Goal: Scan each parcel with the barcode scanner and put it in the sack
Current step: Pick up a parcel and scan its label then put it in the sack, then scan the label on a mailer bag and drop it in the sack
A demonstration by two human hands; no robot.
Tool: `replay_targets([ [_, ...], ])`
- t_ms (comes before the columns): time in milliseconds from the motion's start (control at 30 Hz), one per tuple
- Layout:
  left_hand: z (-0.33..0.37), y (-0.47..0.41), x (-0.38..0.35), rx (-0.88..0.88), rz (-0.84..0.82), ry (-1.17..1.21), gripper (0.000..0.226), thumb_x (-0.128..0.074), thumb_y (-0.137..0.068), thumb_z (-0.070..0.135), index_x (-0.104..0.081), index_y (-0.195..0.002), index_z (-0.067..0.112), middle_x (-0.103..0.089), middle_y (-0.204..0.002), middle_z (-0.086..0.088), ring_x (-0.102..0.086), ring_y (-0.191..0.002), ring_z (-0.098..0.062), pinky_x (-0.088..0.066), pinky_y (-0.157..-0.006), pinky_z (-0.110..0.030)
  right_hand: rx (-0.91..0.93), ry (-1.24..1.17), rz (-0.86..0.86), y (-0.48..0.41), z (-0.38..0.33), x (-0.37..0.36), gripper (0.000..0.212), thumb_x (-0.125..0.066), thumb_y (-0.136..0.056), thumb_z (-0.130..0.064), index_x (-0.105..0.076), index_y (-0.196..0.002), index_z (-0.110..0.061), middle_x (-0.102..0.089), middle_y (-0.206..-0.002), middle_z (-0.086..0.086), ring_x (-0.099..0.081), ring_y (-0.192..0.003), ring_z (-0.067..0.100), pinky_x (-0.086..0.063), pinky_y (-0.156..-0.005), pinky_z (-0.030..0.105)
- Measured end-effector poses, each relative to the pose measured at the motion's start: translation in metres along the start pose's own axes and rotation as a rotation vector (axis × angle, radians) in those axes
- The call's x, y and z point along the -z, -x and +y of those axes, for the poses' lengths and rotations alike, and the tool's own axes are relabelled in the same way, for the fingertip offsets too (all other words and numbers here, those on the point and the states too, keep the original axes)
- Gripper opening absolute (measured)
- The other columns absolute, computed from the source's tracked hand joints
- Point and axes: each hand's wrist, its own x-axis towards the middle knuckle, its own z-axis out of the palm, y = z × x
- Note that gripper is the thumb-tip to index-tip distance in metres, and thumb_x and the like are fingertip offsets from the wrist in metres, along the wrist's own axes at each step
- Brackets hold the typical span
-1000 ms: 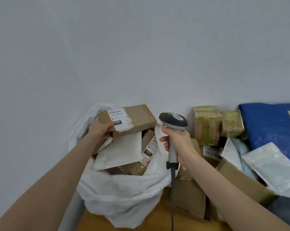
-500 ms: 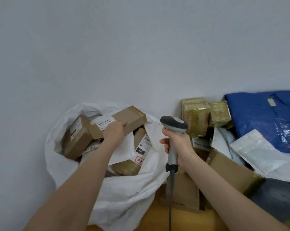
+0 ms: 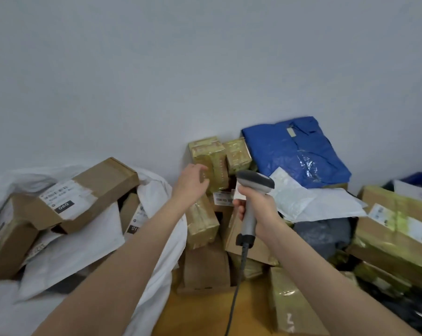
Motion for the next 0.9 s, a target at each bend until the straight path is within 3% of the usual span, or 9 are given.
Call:
replay_targets([
  [100,0.044,-0.011,-0.05,0.059,-0.163,0.149,0.052,-0.066,-0.088,0.028,-0.05,-0.136,0.016,-0.054,-0.136,-0.004,-0.055,-0.118,-0.018,-0.043,-0.095,-0.03,-0.031,-0.073,0.064,-0.018,-0.023,0.043,0.017,-0.07,-0.088,-0.024,-0.064,-0.09,-0.009,-0.068,-0.057,0.004,-0.055,-0.043,0.009,-0.049,-0.047,0.023],
  [233,0.085,-0.033,-0.117,0.181,-0.351,0.222,0.088,-0.075,-0.08,0.039,-0.028,-0.149,0.012,-0.043,-0.148,-0.007,-0.046,-0.13,-0.023,-0.042,-0.097,-0.033,-0.078,-0.206,0.098,-0.048,-0.049,0.098,0.012,-0.067,-0.09,-0.019,-0.062,-0.087,-0.008,-0.065,-0.059,0.008,-0.05,-0.04,0.009,-0.046,-0.045,0.02],
  [433,0.109,-0.079,-0.19,0.303,-0.373,0.209,0.104,-0.077,-0.078,0.04,-0.011,-0.153,0.01,-0.032,-0.154,-0.009,-0.038,-0.137,-0.028,-0.038,-0.107,-0.039,-0.15,-0.288,0.076,-0.086,-0.065,0.153,0.01,-0.067,-0.09,-0.02,-0.061,-0.087,-0.012,-0.066,-0.055,0.006,-0.049,-0.038,0.009,-0.046,-0.044,0.017],
  [500,0.109,-0.086,-0.204,0.347,-0.373,0.161,0.097,-0.074,-0.08,0.041,-0.015,-0.152,0.011,-0.038,-0.151,-0.01,-0.043,-0.133,-0.03,-0.041,-0.104,-0.04,-0.173,-0.301,0.068,-0.095,-0.067,0.163,0.01,-0.067,-0.09,-0.02,-0.062,-0.088,-0.012,-0.066,-0.055,0.006,-0.05,-0.039,0.009,-0.047,-0.044,0.018],
  [600,0.104,-0.086,-0.212,0.295,-0.336,-0.026,0.061,-0.073,-0.082,0.036,-0.049,-0.133,0.012,-0.06,-0.128,-0.011,-0.057,-0.112,-0.029,-0.048,-0.088,-0.037,-0.192,-0.303,0.067,-0.103,-0.069,0.172,0.01,-0.068,-0.089,-0.02,-0.063,-0.088,-0.012,-0.067,-0.056,0.005,-0.05,-0.039,0.009,-0.047,-0.044,0.018],
  [667,0.105,-0.084,-0.205,0.255,-0.256,0.027,0.033,-0.073,-0.083,0.029,-0.065,-0.112,0.014,-0.068,-0.106,-0.006,-0.062,-0.094,-0.023,-0.046,-0.076,-0.031,-0.192,-0.297,0.065,-0.105,-0.071,0.174,0.01,-0.069,-0.089,-0.021,-0.063,-0.087,-0.013,-0.067,-0.056,0.005,-0.05,-0.039,0.008,-0.047,-0.044,0.018],
  [733,0.104,-0.084,-0.187,0.241,-0.161,0.201,0.019,-0.072,-0.084,0.02,-0.071,-0.103,0.016,-0.069,-0.095,0.001,-0.061,-0.085,-0.015,-0.046,-0.076,-0.028,-0.178,-0.287,0.063,-0.105,-0.073,0.175,0.011,-0.07,-0.088,-0.022,-0.063,-0.087,-0.013,-0.067,-0.057,0.004,-0.05,-0.039,0.009,-0.047,-0.045,0.018],
  [800,0.101,-0.084,-0.157,0.185,-0.09,0.364,0.013,-0.069,-0.085,0.01,-0.073,-0.093,0.021,-0.069,-0.089,0.005,-0.059,-0.081,-0.009,-0.047,-0.079,-0.027,-0.15,-0.29,0.058,-0.102,-0.074,0.173,0.013,-0.071,-0.087,-0.022,-0.063,-0.086,-0.012,-0.067,-0.058,0.004,-0.05,-0.041,0.009,-0.048,-0.045,0.018],
  [900,0.089,-0.075,-0.107,0.127,0.022,0.573,0.038,-0.065,-0.082,-0.006,-0.072,-0.069,0.029,-0.066,-0.096,0.008,-0.06,-0.094,-0.01,-0.049,-0.088,-0.028,-0.086,-0.277,0.077,-0.092,-0.073,0.163,0.018,-0.076,-0.083,-0.025,-0.063,-0.084,-0.012,-0.066,-0.066,0.004,-0.056,-0.052,0.011,-0.05,-0.05,0.021],
])
